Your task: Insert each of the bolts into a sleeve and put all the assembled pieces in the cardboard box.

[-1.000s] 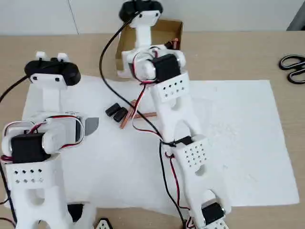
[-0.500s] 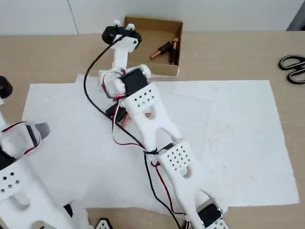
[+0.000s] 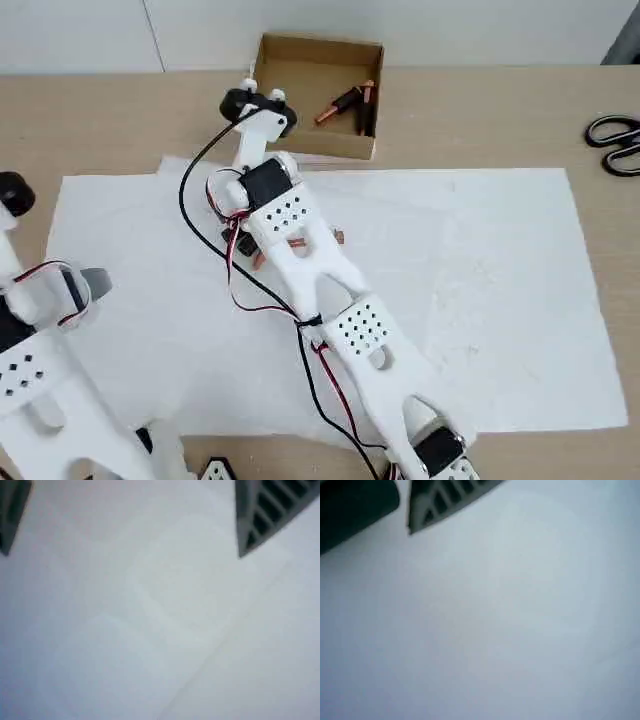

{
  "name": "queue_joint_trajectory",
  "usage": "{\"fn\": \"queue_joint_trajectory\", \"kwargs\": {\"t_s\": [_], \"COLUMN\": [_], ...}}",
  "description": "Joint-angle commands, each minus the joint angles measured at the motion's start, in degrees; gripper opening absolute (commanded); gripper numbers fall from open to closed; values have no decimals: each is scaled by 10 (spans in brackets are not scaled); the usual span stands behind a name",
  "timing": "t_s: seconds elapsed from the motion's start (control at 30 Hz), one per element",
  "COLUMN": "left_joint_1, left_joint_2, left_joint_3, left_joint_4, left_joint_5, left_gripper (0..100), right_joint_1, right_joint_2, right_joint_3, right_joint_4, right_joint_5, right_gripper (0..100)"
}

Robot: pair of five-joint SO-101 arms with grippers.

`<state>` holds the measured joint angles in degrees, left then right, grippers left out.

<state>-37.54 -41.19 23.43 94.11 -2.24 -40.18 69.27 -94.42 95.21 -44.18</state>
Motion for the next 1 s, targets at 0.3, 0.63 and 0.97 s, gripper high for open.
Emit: {"fn": "queue_joint_trajectory", "kwargs": {"t_s": [0.3,0.63,0.97], "left_joint_1": [-4,-4,-4], "left_joint_2": [-12,-12,-12], "left_joint_3": [-1,-1,-1], "left_joint_4": [-18,-18,-18], "left_joint_5": [-3,-3,-4], "left_gripper": [275,275,275], "right_joint_1": [-34,-51,-33], "right_joint_2": [-3,3,62], "right_joint_3": [-18,-17,-18], "right_joint_4": [0,-5,-52], "right_joint_5": [-4,-5,-5], "right_gripper": [209,209,209]}}
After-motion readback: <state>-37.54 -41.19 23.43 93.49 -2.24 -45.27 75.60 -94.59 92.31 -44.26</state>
